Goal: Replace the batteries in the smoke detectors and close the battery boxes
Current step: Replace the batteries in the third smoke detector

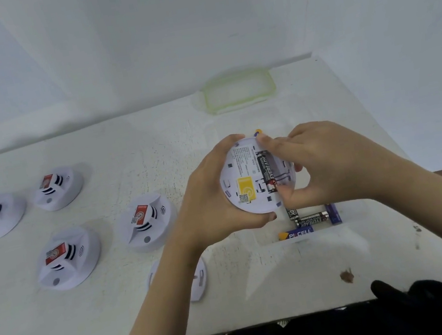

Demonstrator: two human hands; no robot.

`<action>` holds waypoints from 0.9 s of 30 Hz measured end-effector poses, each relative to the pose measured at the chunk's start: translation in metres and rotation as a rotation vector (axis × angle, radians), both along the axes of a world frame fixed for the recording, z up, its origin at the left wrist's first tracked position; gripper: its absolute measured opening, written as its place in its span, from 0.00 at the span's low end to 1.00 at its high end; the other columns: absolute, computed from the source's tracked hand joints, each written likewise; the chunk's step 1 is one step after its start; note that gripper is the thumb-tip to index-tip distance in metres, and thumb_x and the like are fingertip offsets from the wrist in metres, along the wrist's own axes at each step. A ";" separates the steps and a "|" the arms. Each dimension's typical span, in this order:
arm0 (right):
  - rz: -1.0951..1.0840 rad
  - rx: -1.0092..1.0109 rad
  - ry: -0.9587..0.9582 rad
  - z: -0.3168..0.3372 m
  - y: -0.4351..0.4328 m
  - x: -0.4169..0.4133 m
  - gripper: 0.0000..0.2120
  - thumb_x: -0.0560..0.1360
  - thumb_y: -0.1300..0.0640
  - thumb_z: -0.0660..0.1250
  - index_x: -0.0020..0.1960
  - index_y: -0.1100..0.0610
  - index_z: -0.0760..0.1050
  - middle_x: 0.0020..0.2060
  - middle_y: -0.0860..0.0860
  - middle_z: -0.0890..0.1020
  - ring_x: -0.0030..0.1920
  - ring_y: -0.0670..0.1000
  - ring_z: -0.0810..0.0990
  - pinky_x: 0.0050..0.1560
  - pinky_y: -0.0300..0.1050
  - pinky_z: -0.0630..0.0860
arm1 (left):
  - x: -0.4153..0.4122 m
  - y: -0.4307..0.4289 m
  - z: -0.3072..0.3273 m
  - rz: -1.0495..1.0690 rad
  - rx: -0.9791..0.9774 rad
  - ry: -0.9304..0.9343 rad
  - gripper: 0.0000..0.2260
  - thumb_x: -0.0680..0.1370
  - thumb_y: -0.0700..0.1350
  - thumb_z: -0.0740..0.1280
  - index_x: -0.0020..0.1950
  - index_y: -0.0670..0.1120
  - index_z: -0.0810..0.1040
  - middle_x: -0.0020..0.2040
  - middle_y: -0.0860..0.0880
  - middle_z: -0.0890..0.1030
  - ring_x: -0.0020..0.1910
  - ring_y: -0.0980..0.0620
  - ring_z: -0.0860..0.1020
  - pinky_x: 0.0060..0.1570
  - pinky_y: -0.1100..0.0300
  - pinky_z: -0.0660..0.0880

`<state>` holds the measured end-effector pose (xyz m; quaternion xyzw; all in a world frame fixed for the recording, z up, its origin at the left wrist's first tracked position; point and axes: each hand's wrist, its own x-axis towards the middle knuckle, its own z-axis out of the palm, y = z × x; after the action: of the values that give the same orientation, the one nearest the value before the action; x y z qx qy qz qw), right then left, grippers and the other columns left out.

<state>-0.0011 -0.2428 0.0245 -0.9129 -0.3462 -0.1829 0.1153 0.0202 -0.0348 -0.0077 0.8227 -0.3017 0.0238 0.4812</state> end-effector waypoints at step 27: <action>-0.019 0.264 0.256 -0.036 -0.021 -0.027 0.11 0.73 0.49 0.64 0.44 0.52 0.83 0.68 0.50 0.70 0.67 0.49 0.69 0.64 0.44 0.65 | 0.023 0.021 -0.006 0.228 -0.016 -0.085 0.45 0.58 0.57 0.78 0.71 0.47 0.65 0.64 0.54 0.73 0.61 0.60 0.72 0.58 0.68 0.72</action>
<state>-0.0280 -0.2633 -0.0113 -0.9089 -0.2930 -0.1099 0.2757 0.0434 -0.0139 -0.0136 0.8460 -0.2261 0.1159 0.4687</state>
